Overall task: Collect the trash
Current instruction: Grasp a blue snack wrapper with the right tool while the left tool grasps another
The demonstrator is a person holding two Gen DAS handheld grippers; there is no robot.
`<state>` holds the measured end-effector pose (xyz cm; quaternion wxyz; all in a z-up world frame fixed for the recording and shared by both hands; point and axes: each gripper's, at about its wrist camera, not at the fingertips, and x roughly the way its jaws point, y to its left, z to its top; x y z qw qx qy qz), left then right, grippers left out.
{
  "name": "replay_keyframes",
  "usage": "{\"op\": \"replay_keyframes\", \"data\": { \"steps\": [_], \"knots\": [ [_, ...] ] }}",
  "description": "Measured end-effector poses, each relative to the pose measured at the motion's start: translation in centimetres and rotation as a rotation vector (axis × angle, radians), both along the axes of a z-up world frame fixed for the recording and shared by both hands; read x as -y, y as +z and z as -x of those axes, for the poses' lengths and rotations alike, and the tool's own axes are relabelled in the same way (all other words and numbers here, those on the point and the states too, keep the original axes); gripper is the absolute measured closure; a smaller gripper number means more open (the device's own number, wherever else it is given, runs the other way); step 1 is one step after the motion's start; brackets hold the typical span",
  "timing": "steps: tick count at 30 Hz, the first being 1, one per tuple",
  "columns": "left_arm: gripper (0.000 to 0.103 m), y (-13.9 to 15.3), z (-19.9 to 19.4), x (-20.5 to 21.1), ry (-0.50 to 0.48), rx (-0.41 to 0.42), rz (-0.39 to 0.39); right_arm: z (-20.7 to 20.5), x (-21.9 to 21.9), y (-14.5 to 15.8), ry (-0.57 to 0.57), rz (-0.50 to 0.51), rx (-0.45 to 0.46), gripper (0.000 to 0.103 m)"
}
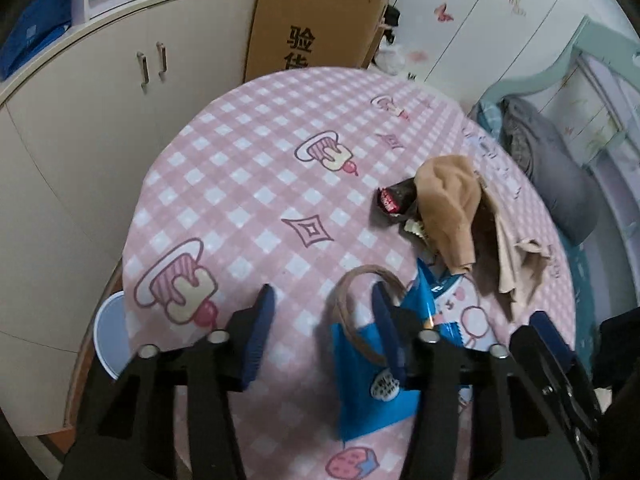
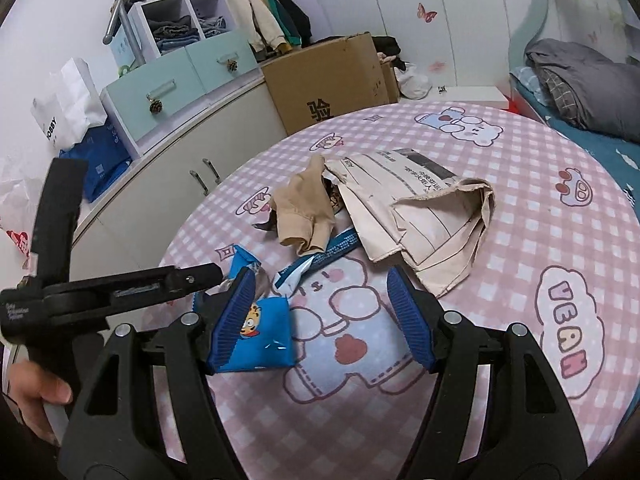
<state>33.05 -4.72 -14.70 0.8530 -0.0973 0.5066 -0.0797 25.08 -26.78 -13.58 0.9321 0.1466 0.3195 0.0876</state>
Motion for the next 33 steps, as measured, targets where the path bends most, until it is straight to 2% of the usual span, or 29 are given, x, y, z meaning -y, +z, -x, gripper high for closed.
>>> {"op": "replay_keyframes", "data": {
  "steps": [1, 3, 5, 7, 10, 18, 22, 27, 28, 31, 32, 33],
  "knots": [
    [0.069, -0.2, -0.2, 0.3, -0.009, -0.013, -0.002, -0.1, 0.0, 0.0, 0.003, 0.0, -0.003, 0.035],
    [0.075, -0.2, -0.7, 0.6, -0.015, -0.019, -0.032, -0.4, 0.2, -0.1, 0.006, -0.002, -0.011, 0.035],
    [0.09, -0.3, -1.0, 0.9, -0.025, -0.039, -0.042, -0.6, 0.5, -0.3, 0.01, -0.008, -0.018, 0.035],
    [0.099, -0.3, -1.3, 1.2, -0.032, -0.044, -0.05, -0.6, 0.5, -0.5, 0.017, -0.007, -0.025, 0.035],
    [0.1, 0.3, -1.2, 1.6, -0.034, -0.001, -0.043, -0.5, 0.3, -0.8, 0.038, -0.007, -0.036, 0.035],
    [0.1, 3.3, 0.5, 1.9, -0.045, 0.156, 0.099, 0.2, -1.6, -1.6, 0.098, 0.008, -0.066, 0.035],
    [0.1, 3.7, 1.1, 2.2, -0.056, 0.171, 0.102, -0.2, -3.3, -1.9, 0.136, 0.04, -0.096, 0.035],
    [0.1, 3.9, 2.3, 2.0, -0.056, 0.185, 0.118, -1.1, -5.4, -2.5, 0.16, 0.138, -0.131, 0.035],
    [0.1, 4.0, 2.3, 1.8, -0.054, 0.19, 0.122, -1.2, -5.6, -2.5, 0.168, 0.141, -0.134, 0.037],
    [0.1, 4.8, 2.7, 1.1, -0.046, 0.228, 0.168, -1.1, -6.3, -2.6, 0.164, 0.207, -0.128, 0.062],
    [0.1, 5.1, 2.9, 1.0, -0.046, 0.243, 0.18, -1.1, -6.2, -2.6, 0.163, 0.207, -0.126, 0.074],
    [0.1, 5.4, 3.0, 1.0, -0.047, 0.255, 0.186, -1.2, -6.1, -2.6, 0.163, 0.196, -0.126, 0.077]
  ]
}}
